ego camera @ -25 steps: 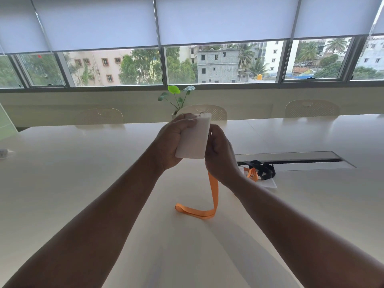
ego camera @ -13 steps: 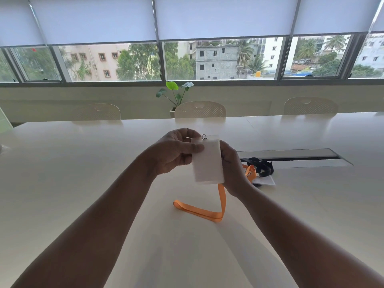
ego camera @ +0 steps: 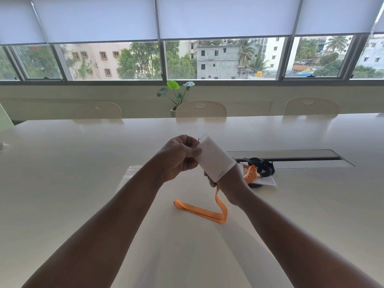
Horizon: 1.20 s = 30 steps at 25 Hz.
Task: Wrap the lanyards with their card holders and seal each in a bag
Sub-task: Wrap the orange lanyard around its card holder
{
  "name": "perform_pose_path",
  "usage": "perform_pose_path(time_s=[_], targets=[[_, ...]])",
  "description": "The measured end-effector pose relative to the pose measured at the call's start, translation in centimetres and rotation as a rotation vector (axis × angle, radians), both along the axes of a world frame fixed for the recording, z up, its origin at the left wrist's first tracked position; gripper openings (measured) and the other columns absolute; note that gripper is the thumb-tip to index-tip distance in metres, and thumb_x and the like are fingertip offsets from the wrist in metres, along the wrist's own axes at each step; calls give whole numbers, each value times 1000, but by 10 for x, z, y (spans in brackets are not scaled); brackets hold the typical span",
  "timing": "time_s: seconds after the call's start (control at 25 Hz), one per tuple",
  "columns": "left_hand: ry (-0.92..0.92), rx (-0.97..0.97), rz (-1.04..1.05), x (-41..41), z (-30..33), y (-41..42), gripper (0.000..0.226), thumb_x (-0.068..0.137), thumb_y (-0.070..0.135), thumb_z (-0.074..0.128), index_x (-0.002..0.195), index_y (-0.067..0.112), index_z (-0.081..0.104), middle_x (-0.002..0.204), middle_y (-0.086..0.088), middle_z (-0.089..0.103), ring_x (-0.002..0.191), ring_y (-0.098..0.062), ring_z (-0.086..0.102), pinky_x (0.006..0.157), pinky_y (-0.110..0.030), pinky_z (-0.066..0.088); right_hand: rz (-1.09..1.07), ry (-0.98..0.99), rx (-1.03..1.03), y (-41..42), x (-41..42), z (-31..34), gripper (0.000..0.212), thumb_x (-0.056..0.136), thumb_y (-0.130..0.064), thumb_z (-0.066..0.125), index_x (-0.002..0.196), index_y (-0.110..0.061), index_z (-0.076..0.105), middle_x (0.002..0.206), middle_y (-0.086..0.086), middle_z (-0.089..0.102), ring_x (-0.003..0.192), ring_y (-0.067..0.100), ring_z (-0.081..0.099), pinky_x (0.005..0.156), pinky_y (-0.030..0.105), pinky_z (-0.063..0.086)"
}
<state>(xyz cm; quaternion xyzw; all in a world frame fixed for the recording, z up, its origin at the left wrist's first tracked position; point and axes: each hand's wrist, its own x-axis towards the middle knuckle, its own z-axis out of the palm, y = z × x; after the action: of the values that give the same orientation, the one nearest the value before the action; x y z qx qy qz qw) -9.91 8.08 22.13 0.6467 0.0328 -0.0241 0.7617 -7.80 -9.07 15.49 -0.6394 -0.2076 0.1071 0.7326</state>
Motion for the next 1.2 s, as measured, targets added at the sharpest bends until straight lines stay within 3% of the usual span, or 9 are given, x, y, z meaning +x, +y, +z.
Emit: perform_pose_path(time_s=[0.08,0.24,0.4,0.52,0.72,0.84,1.0,1.12,1.2], targets=[[22,-2,-11,0,-2,1,21,91,-9,62,86,12,62,96,-13,62,81,-24,59,56,-28,54,-64,-63,15,-3,-2,4,15,100,-11,53,94,-18,65,76,8,61,63,24,55,49,27,38],[57,-1,-29,-1,-5,3,13,94,-3,64,91,9,61,99,-14,66,86,-27,67,64,-33,60,-102,-64,-1,-5,1,5,45,102,-4,48,82,-36,72,73,-2,63,73,32,51,54,29,38],[60,-41,39,-1,-8,-4,10,96,-2,62,97,6,56,109,-18,66,98,-32,71,66,-34,62,-68,-122,-21,-5,-2,-1,17,102,-2,51,103,-11,66,70,7,64,60,25,53,49,30,43],[46,-61,107,-1,-15,-10,10,99,-2,59,96,6,53,112,-19,65,101,-30,70,67,-32,62,-85,-110,-49,-1,-2,-9,15,104,-1,48,107,-5,62,74,11,65,58,22,56,51,32,47],[-5,-106,252,-1,-34,-20,7,101,2,58,103,3,51,123,-21,61,109,-30,66,78,-38,63,-45,147,112,8,-12,-22,14,105,-11,51,109,-1,59,71,12,61,53,18,50,47,29,40],[-101,-13,400,-1,-51,-26,18,100,4,60,114,0,49,121,-20,60,109,-27,66,83,-37,63,-24,291,104,10,-14,-23,14,102,-16,57,100,-3,64,67,9,60,49,14,48,44,25,38],[-191,103,564,0,-67,-37,17,99,8,63,101,15,47,112,-14,61,106,-24,66,88,-36,62,14,456,166,11,-15,-24,17,101,-16,59,95,-5,71,67,8,60,50,13,49,44,23,39],[-255,177,616,1,-79,-37,20,98,9,64,97,17,45,100,-10,60,98,-22,64,75,-19,59,29,485,167,14,-18,-24,20,102,-15,57,98,-3,72,71,10,62,54,14,51,48,24,41],[-299,237,616,2,-85,-34,22,98,9,64,95,19,45,95,-3,59,96,-21,63,71,-16,57,-14,478,136,13,-18,-22,21,102,-15,57,101,0,71,72,12,64,54,16,53,49,25,44]])
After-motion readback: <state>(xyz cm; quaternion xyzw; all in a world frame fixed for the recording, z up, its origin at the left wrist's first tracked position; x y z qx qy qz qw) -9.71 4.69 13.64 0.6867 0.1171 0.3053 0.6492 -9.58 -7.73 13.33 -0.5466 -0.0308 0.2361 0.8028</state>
